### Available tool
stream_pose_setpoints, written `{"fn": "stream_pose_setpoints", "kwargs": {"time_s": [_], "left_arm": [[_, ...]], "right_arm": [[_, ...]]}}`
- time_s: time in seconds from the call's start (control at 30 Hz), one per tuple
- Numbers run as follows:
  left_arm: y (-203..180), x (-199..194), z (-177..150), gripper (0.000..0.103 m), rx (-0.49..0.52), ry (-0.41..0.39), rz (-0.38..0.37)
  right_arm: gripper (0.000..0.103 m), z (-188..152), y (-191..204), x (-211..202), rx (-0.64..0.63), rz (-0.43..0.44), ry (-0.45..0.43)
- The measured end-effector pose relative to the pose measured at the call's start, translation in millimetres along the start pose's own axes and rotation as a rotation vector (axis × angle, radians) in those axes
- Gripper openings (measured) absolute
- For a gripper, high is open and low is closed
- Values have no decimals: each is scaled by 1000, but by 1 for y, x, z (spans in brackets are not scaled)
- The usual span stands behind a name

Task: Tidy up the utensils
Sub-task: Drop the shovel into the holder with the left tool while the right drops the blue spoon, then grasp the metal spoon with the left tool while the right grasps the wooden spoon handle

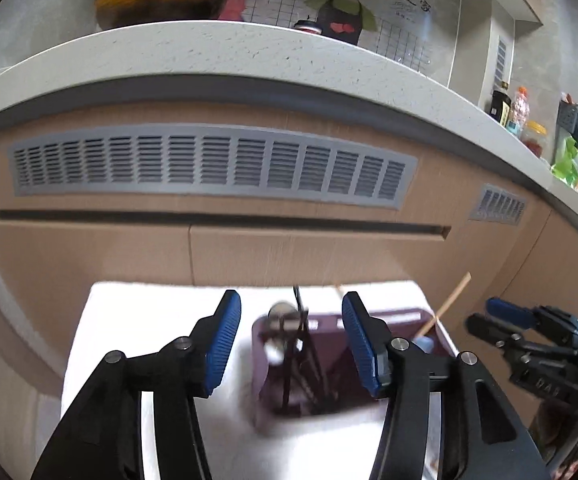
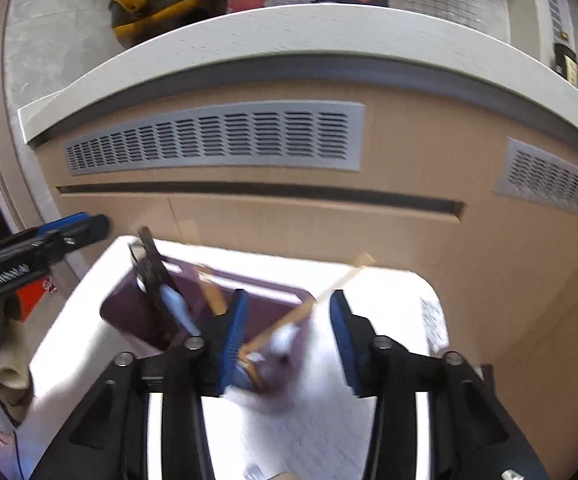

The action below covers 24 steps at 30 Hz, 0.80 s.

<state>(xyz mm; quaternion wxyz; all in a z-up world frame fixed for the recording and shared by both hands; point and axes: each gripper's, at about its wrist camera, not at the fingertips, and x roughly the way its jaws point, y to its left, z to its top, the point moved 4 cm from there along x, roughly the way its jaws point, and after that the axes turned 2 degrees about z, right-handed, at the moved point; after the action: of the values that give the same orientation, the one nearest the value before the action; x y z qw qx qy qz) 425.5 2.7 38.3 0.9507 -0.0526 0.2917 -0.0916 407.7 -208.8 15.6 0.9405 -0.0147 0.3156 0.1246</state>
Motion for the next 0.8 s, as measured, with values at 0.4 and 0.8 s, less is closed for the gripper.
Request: {"fn": "stream_pose_setpoints", "kwargs": {"time_s": [0.4, 0.8], "left_arm": [[-50, -33, -115, 67, 134, 190, 9], [-70, -43, -194, 69, 160, 357, 34]], "right_arm": [[54, -117, -17, -40, -25, -87, 184], [53, -204, 1, -37, -6, -45, 317]]}}
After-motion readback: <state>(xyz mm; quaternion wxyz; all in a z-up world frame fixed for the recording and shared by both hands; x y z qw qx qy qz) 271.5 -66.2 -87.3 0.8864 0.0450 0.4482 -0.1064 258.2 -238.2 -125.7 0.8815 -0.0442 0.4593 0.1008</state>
